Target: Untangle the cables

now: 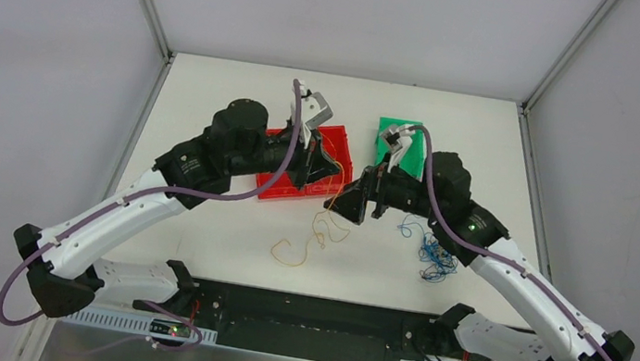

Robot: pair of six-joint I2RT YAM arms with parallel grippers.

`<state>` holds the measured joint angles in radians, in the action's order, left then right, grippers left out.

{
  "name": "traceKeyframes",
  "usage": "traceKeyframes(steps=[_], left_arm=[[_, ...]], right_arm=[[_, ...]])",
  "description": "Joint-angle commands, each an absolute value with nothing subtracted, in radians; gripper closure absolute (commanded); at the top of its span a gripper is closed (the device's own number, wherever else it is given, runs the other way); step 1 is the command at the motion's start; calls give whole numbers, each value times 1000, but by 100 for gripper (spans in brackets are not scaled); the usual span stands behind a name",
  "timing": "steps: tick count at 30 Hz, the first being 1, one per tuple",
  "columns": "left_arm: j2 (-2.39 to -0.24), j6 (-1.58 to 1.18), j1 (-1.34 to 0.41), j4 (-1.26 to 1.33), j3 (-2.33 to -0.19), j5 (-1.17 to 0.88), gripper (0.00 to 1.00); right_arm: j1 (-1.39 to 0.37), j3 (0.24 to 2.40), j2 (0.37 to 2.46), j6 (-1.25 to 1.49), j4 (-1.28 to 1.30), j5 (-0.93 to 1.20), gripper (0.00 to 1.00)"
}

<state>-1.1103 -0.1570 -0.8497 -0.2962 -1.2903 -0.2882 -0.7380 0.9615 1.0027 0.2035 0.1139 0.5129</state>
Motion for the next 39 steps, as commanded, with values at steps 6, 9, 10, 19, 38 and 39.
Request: traceKeyframes(steps=[6, 9, 10, 19, 38, 39], left_arm=[[-1145, -236, -850, -220, -1357, -341, 100], [-1124, -232, -850, -222, -1345, -279, 100], [-1117, -228, -850, -221, -1341, -270, 100], [-1104, -226, -850, -220, -1343, -299, 100], [-1177, -250, -851, -210, -1366, -399, 100], [-1180, -251, -851, -210, -1367, -402, 100]], right_arm=[[-782, 1015, 1039, 151, 29, 496, 26], [-783, 971, 985, 131, 67, 405, 23], [-782, 949, 956, 130, 72, 369, 21], [-781, 860, 751, 95, 204, 275, 13], [-805, 992, 948, 135, 67, 466, 42], [-806, 994, 959, 140, 57, 465, 51]])
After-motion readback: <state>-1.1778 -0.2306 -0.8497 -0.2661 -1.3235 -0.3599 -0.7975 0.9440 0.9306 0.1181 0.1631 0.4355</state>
